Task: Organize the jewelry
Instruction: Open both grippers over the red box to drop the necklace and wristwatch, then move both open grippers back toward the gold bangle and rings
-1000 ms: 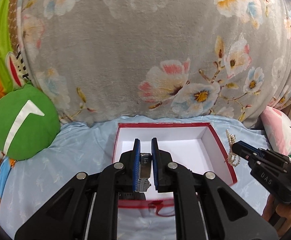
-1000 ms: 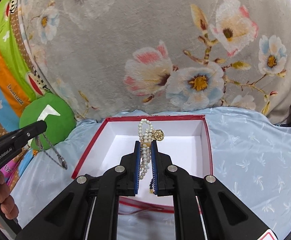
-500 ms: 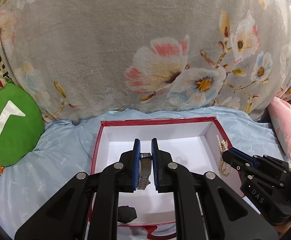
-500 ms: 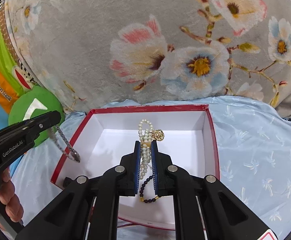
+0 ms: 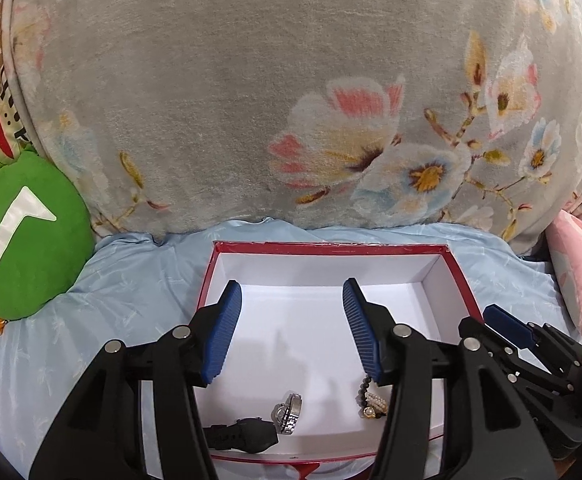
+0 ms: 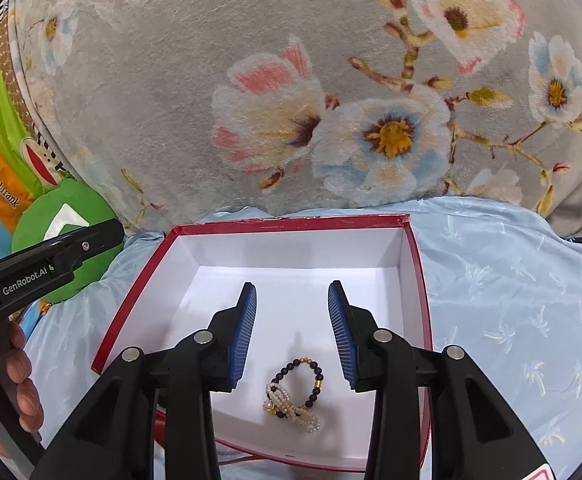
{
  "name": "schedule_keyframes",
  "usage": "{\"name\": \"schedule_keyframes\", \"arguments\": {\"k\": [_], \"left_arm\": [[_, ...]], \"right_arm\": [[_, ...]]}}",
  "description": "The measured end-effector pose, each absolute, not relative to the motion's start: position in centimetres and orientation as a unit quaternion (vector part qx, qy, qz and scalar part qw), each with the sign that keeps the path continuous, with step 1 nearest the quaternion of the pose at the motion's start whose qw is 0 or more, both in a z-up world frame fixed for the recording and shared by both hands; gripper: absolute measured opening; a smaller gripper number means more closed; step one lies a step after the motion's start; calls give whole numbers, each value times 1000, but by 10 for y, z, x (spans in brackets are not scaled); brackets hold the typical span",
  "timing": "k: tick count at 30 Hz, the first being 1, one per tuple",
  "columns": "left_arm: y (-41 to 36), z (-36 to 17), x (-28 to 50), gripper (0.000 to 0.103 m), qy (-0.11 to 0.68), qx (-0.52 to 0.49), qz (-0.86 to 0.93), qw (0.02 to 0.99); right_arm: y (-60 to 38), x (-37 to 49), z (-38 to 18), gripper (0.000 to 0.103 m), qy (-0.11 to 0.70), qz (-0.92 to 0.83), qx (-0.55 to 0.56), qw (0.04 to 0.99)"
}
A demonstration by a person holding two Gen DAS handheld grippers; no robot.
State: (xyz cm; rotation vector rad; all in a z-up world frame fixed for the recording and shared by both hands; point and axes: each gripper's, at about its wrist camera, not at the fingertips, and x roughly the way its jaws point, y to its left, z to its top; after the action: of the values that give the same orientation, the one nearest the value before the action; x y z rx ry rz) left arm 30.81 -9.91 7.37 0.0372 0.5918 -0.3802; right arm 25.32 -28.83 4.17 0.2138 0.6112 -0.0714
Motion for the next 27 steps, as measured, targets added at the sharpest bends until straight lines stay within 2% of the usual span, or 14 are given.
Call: {"name": "schedule_keyframes", "arguments": {"k": [9, 17, 27], "left_arm": [[-82, 73, 300, 51, 295, 18, -179, 938], [-20, 64, 263, 51, 316, -3, -154, 936], [47, 15, 206, 51, 375, 6, -106, 921]], "right_arm": [[-283, 242, 41, 37, 305, -34, 106, 946], [-286, 182, 38, 40, 312, -50, 111, 942], [-274, 97, 7, 40, 354, -76, 100, 927]]}}
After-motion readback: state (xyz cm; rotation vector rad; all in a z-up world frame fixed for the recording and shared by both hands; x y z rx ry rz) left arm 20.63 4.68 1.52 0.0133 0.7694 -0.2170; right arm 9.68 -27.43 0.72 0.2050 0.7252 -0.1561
